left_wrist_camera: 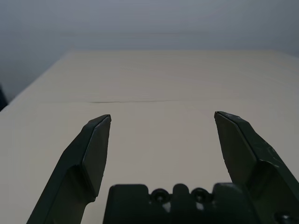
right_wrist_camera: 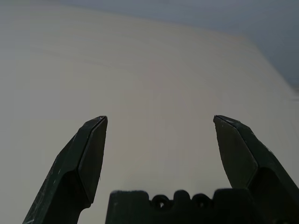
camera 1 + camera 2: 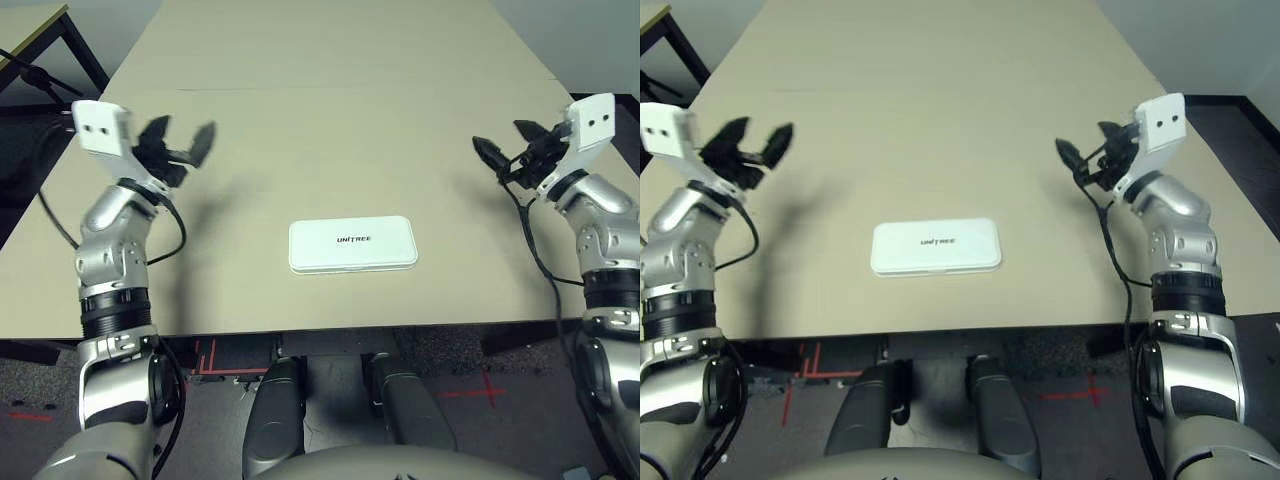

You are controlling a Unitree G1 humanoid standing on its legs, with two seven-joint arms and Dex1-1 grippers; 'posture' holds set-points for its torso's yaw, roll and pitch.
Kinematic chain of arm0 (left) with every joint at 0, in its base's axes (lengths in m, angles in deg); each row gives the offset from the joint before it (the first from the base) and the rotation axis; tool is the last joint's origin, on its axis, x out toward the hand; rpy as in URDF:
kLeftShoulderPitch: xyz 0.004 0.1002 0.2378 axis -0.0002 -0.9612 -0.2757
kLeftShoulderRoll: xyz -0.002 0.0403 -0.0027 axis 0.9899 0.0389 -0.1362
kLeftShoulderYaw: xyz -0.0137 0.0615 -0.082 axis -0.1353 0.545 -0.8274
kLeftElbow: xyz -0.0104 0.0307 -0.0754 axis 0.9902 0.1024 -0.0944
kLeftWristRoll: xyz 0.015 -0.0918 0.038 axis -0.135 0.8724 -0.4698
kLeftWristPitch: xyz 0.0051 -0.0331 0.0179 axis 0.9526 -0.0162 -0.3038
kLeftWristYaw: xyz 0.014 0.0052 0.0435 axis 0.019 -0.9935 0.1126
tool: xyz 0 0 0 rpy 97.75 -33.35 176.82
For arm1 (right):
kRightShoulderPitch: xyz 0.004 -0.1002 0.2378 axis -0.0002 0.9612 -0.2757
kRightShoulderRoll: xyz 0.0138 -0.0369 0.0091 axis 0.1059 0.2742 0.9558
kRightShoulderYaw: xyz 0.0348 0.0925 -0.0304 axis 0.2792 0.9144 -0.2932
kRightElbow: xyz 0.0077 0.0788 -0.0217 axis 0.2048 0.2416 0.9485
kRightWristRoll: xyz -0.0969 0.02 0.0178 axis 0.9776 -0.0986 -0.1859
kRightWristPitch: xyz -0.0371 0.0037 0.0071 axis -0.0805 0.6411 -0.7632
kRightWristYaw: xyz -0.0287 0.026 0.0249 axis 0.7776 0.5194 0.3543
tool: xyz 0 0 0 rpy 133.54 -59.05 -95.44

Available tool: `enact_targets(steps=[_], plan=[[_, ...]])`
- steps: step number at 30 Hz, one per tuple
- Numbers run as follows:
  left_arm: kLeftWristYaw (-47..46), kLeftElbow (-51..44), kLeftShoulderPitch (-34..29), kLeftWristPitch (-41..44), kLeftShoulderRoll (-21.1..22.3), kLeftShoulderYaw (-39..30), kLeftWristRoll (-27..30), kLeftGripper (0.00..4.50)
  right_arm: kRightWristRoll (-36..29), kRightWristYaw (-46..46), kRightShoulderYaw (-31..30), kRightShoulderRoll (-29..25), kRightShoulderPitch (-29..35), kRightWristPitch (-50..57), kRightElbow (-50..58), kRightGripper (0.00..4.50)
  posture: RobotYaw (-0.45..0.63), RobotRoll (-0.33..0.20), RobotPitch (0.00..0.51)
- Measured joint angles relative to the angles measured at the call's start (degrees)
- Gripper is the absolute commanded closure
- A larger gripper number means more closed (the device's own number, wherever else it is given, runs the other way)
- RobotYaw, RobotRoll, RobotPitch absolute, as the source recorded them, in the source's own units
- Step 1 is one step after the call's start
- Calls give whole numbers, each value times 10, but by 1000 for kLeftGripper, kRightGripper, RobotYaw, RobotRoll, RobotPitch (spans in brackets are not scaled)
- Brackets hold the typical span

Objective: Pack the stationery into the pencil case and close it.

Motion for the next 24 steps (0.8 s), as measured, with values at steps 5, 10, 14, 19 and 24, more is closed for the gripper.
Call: enact_targets(steps=[5,10,14,19,24], plan=[[-24,70,1,-56,12,-9,-5,45,12,62,18,-8,-22,-49,-83,0,-42,0,162],[-32,110,8,-91,24,-9,-8,45,17,87,29,-15,-35,-73,-144,0,-49,0,176],[-31,127,17,-103,25,-3,-9,45,21,87,29,-15,-47,-84,-162,0,-51,0,205],[-30,127,18,-107,29,-1,-9,45,21,80,28,-12,-52,-87,-167,0,-42,0,227],[-27,125,6,-107,35,1,-9,45,22,75,26,-1,-51,-87,-167,0,-41,0,228]])
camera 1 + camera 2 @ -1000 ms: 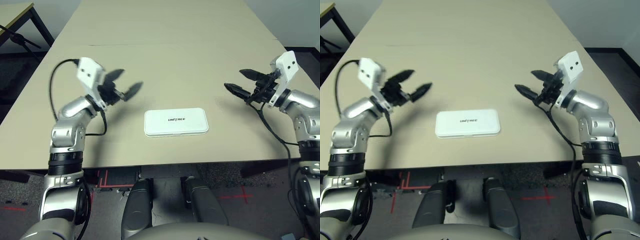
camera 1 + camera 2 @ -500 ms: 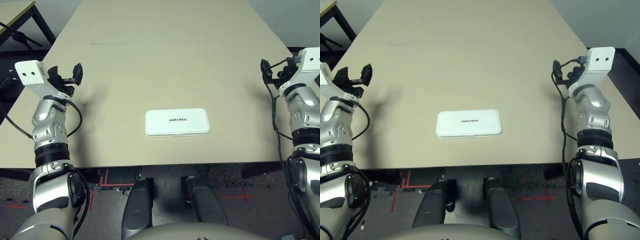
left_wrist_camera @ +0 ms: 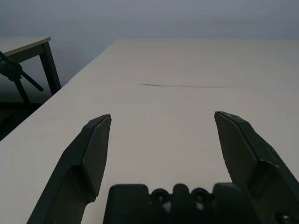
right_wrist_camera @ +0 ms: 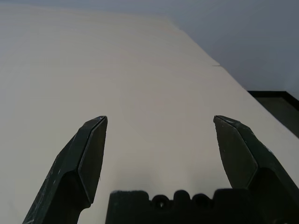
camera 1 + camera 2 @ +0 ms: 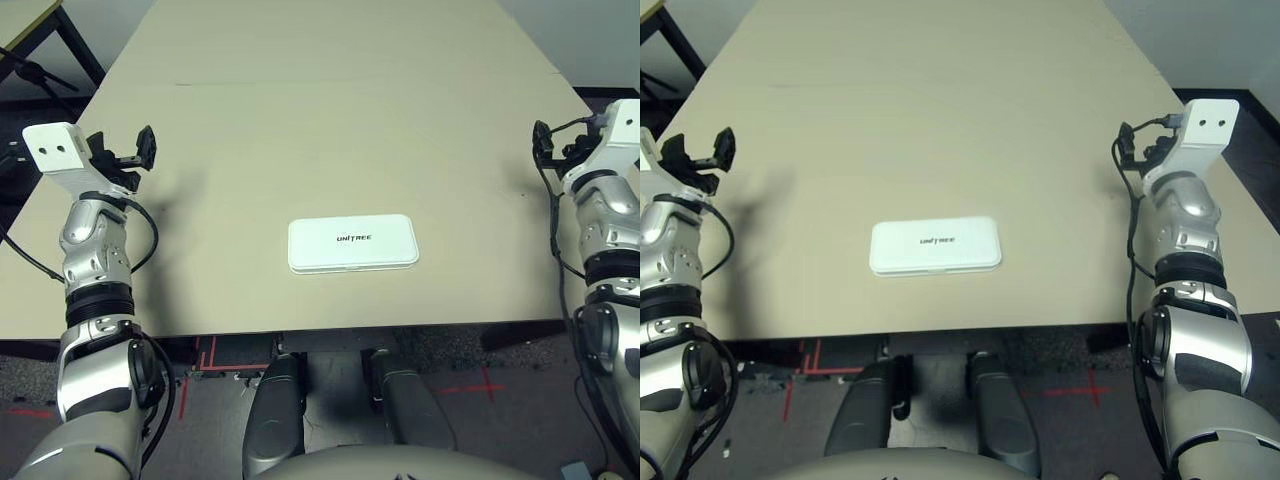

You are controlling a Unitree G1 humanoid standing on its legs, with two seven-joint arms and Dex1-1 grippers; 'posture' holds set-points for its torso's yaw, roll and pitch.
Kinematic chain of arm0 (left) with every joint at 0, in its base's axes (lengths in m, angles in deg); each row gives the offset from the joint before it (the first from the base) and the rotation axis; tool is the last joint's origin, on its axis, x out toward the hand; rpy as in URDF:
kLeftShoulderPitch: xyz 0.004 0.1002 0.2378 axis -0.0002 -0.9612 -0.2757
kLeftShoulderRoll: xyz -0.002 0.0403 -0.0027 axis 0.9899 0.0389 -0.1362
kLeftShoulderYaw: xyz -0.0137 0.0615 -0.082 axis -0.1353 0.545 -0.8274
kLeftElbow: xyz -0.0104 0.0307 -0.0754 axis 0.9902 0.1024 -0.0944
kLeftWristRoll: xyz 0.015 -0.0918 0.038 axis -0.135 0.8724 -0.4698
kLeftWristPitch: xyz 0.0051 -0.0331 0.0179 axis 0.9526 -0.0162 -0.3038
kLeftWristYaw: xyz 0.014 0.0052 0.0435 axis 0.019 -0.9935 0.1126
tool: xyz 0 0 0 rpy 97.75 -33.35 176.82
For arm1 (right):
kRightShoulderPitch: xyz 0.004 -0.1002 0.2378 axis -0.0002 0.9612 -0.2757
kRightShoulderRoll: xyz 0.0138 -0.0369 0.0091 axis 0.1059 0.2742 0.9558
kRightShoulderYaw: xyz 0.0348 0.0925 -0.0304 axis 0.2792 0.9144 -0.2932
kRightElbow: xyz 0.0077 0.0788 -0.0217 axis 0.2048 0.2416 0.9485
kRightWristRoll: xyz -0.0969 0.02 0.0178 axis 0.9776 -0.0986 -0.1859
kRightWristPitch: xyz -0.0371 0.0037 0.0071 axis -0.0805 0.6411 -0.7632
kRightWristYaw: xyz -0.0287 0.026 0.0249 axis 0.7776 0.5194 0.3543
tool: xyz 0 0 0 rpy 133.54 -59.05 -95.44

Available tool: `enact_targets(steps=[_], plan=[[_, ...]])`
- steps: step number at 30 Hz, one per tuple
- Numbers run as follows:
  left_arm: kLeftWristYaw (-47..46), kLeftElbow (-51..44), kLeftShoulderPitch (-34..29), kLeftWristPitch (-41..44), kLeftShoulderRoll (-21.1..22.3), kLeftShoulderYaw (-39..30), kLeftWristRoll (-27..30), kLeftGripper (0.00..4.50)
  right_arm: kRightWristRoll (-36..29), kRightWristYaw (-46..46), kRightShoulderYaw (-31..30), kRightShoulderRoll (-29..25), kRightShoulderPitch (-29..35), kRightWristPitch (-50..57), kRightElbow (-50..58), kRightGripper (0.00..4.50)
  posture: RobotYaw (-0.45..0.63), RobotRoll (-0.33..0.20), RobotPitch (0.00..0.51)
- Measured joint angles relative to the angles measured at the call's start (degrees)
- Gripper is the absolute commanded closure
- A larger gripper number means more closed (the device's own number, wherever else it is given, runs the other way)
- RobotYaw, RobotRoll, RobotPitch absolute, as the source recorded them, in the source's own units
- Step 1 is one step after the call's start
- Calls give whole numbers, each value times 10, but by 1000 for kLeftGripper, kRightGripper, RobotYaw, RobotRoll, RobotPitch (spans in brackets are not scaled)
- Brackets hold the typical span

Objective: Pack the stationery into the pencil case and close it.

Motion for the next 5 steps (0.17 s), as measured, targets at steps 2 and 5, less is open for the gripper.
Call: enact_targets(steps=[2,5], plan=[[3,0,-3,0,0,1,0,45,0,-1,0,1,2,0,0,0,-43,0,228],[4,0,-2,0,3,1,0,45,1,-3,0,2,3,0,0,0,-45,0,224]])
